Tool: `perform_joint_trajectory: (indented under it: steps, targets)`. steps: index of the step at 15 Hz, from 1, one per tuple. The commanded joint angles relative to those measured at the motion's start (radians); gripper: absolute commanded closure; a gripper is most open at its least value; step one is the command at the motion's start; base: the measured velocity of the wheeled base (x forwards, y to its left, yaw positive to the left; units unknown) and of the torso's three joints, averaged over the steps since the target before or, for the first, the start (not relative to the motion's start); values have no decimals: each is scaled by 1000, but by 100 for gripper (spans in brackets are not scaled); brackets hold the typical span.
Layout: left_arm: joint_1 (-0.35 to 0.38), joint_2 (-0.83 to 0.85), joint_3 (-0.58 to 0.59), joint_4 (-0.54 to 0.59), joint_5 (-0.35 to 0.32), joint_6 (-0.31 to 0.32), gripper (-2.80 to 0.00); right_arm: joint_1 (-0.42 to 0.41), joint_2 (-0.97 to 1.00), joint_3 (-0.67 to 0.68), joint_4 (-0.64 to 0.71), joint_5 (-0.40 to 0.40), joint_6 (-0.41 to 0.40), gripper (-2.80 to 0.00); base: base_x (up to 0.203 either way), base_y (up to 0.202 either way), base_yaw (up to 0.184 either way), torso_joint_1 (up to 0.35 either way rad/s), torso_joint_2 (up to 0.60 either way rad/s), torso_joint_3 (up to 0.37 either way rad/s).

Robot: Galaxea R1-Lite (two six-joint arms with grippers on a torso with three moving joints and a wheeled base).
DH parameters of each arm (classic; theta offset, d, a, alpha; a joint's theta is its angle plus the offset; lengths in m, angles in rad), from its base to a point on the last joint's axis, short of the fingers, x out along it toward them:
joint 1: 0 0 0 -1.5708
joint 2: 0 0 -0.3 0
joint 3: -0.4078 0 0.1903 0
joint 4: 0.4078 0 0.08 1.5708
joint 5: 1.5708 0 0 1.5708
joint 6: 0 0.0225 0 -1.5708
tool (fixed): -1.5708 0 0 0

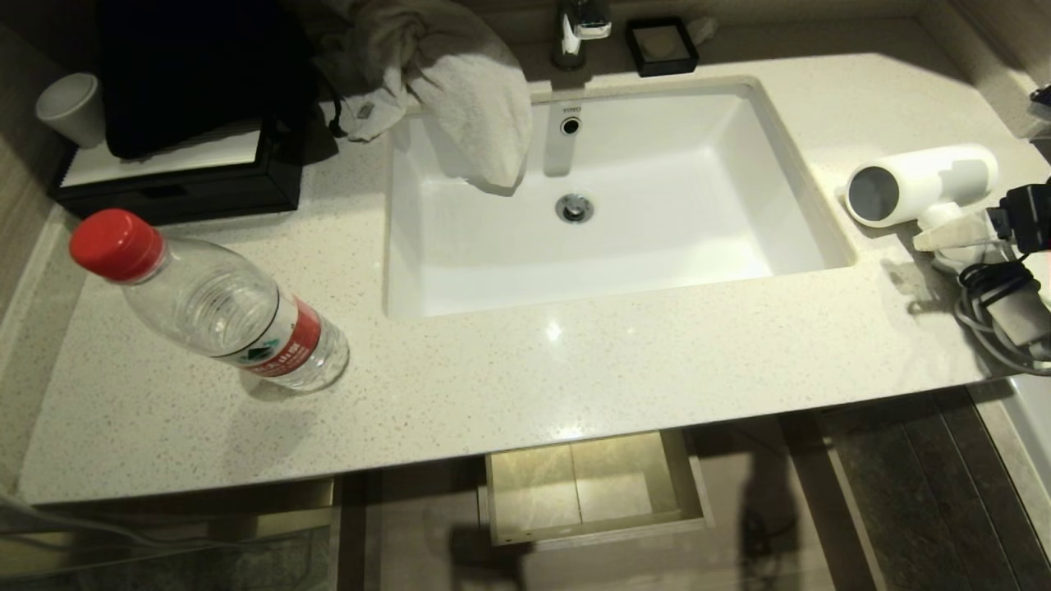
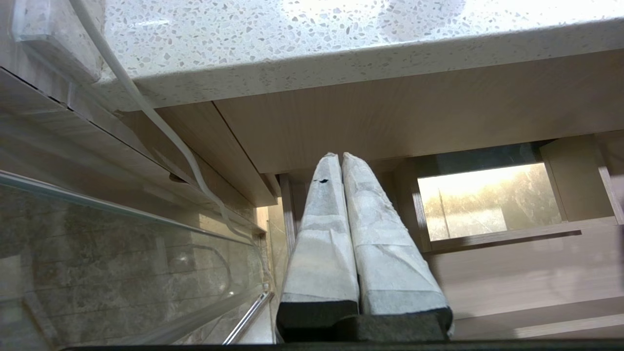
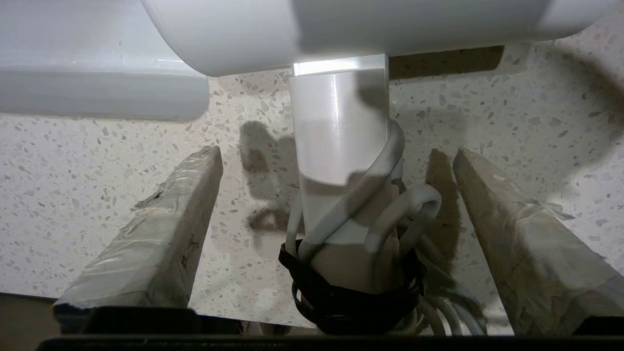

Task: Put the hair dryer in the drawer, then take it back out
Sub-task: Pick up the hairdryer

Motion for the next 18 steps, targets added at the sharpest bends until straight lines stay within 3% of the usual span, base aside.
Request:
perform_joint_trajectory:
  steps: [1, 18]
  targets:
    - [-1, 1, 0, 0, 0, -1, 0, 1, 20, 1, 0, 3, -27, -280, 0, 0, 0, 0, 0, 0]
    - [-1, 1, 0, 0, -1, 0, 0, 3, 69, 27, -97, 2, -108, -280, 0, 0, 0, 0, 0, 0]
